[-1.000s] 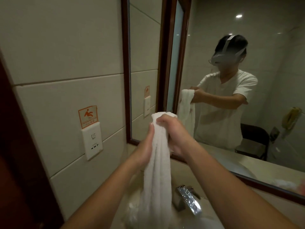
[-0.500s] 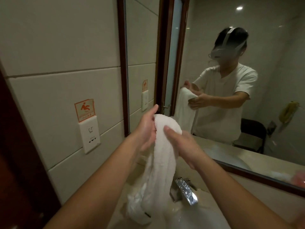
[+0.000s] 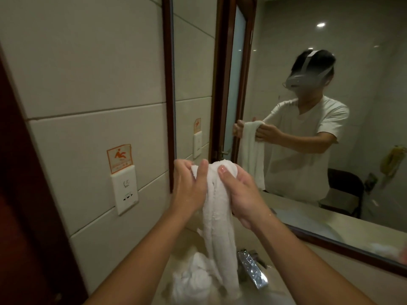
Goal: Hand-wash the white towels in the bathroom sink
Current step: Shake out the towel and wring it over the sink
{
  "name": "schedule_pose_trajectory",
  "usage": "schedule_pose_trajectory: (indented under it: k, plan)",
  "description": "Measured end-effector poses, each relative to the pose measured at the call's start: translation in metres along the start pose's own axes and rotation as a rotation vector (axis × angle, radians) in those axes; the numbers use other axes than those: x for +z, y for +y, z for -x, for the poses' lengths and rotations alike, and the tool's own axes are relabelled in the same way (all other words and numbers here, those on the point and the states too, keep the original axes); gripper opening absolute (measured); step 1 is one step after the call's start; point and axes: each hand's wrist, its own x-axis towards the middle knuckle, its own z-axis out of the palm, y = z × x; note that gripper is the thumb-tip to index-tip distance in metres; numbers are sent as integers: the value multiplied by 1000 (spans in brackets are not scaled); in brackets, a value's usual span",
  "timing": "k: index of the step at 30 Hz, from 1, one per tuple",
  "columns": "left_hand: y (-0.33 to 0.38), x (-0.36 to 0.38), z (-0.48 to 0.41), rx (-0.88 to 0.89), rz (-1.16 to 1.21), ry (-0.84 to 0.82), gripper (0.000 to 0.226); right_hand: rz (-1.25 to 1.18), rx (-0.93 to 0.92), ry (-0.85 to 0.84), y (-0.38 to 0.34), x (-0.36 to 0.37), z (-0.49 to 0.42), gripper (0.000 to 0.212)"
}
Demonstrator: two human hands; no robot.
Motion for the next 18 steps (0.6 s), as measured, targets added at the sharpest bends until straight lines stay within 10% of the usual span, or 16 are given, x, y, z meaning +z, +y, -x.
schedule_pose_trajectory:
  k: [12, 15, 18]
  plan:
    - [59, 69, 25, -137, 393, -8, 41, 207, 156, 253, -1, -32, 35, 69]
    - [83, 90, 49, -159, 404, -161, 40, 48, 162, 302, 9, -46, 51, 99]
    - [94, 97, 52, -74, 361, -374, 43, -11, 131, 382, -2, -68, 60, 78]
